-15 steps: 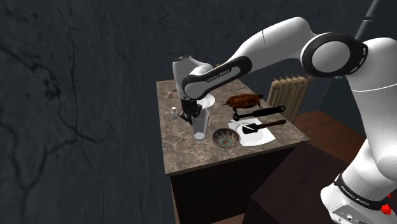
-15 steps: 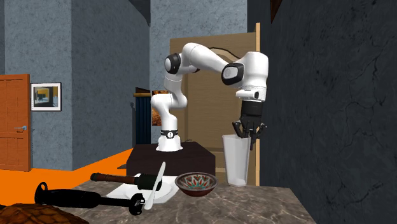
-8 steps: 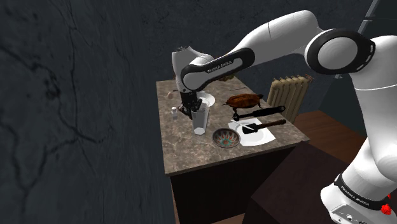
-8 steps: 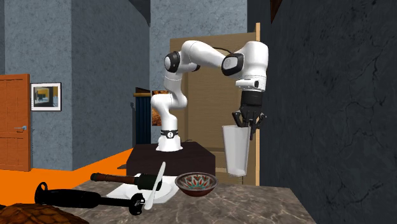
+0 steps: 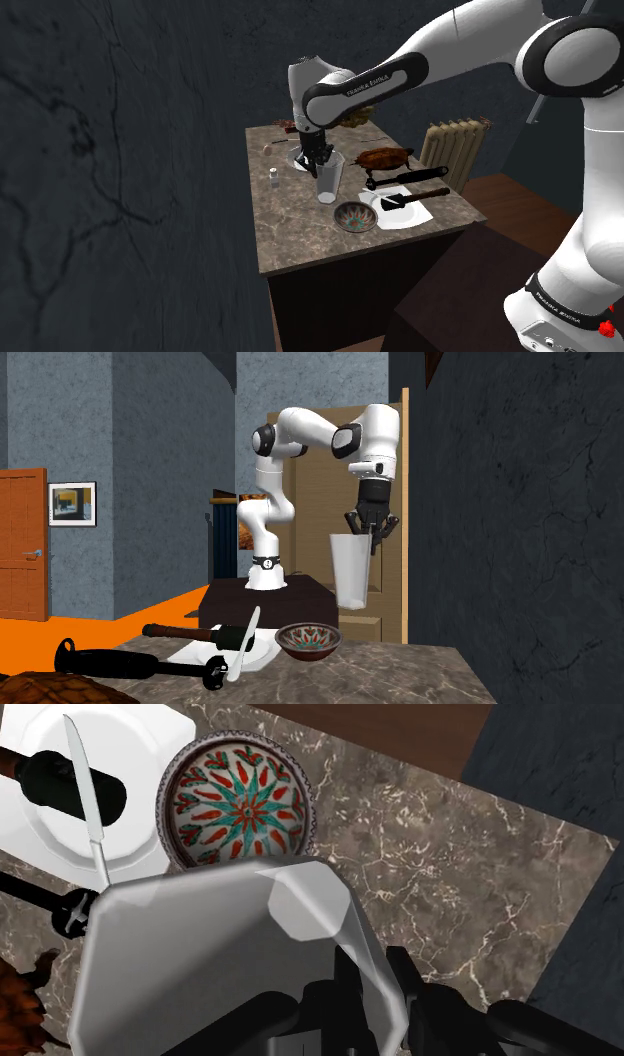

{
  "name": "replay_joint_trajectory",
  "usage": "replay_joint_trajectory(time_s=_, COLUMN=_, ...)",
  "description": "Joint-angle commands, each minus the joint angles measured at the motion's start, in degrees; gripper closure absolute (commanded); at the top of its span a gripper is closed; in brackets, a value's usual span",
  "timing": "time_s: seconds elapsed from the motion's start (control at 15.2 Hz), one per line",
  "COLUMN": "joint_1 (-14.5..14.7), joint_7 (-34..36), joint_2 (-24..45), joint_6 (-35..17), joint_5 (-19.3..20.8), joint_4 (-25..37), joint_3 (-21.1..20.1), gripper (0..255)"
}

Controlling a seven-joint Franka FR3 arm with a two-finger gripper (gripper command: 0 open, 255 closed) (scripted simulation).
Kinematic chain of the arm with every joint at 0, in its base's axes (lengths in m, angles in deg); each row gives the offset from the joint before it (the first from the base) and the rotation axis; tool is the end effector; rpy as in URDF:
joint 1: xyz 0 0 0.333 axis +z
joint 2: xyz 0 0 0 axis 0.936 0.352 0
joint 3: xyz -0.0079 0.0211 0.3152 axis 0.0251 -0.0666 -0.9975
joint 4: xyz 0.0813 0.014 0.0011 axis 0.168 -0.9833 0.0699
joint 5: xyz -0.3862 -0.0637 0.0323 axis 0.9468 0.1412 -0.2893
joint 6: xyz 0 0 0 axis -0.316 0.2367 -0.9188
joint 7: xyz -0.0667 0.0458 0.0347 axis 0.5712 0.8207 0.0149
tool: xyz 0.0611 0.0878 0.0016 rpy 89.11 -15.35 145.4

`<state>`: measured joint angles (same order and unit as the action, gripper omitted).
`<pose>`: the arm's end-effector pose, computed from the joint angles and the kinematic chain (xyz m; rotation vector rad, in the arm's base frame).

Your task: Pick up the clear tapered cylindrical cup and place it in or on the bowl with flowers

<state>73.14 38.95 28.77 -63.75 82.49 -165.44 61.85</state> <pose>0.6326 0.2032 0.3767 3.0388 -0.1556 -0.0282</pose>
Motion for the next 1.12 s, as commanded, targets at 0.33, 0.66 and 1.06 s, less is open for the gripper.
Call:
replay_joint_trajectory(time_s=0.33, joint_1=-5.9, joint_7=-6.8, joint_2=-14.5, joint_6=-2.7, joint_5=-4.1, joint_4=-15.8, joint_3=0.6, gripper=255)
replay_joint_trajectory(time_s=0.66, joint_1=-6.9, joint_7=-8.3, joint_2=-16.8, joint_6=-5.0, joint_5=-4.6, joint_4=-20.2, joint_3=1.1, gripper=255)
replay_joint_trajectory(time_s=1.06, joint_1=-6.8, joint_7=-7.3, joint_2=-14.8, joint_6=-9.1, joint_5=-3.6, joint_4=-22.4, joint_3=1.3, gripper=255)
